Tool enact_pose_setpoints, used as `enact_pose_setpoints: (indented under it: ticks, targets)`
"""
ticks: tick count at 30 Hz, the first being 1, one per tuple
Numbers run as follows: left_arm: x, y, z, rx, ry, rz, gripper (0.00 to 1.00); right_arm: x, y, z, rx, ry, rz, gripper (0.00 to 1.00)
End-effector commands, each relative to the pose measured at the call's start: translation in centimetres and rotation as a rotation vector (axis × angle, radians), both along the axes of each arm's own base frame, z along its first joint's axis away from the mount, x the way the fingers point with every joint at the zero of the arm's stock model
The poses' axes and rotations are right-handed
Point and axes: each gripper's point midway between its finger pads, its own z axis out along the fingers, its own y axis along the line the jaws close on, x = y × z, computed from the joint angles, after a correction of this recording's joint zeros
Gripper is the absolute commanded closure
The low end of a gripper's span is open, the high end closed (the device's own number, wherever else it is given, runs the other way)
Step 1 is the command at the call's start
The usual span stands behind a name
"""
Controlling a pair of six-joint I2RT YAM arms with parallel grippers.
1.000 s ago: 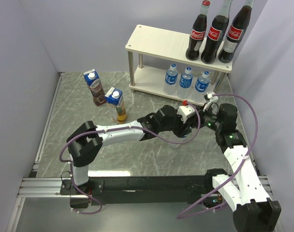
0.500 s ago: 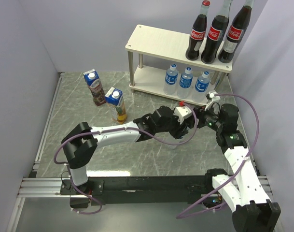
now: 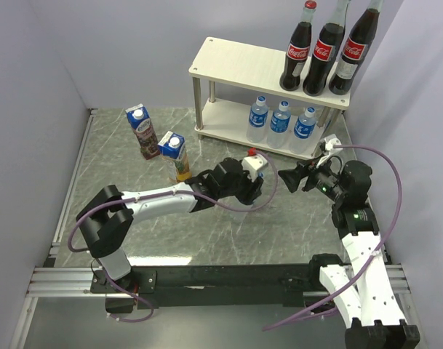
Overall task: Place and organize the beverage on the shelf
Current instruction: Adjust the drink, then place the drink on the shelf.
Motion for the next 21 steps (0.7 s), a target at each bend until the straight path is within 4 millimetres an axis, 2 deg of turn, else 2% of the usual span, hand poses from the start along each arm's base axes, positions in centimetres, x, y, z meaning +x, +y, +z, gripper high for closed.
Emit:
enact_pose_setpoints:
  ticks: [1,13,16,17,18,21]
  targets:
    - [2.5,0.7,8.5,-0.204,-0.128,0.07,1.0,0.2,-0.6,3.1,-0.014,-0.112,-0.012,0.17]
    - [13.6,9.3,14.6,-0.321,-0.272,0.419,0.99,0.3,-0.7,3.1,-0.005,-0.105,-0.023,0.17]
    - [15.4,9.6,16.2,-0.354,-0.305,0.434,1.0,0.3,-0.7,3.2,-0.005,-0.108,-0.02,0.17]
    - [16.2,9.6,15.9,-0.346,-0.308,0.441,1.0,0.3,-0.7,3.1,-0.005,-0.103,-0.022,0.17]
    - [16.8,9.6,17.2,-0.357,-0.331,0.443,1.0,0.3,-0.7,3.1,-0.005,-0.103,-0.02,0.17]
    - [18.5,9.1,18.0,-0.364,-0.353,0.441,1.0,0.3,-0.7,3.2,-0.008,-0.11,-0.021,0.17]
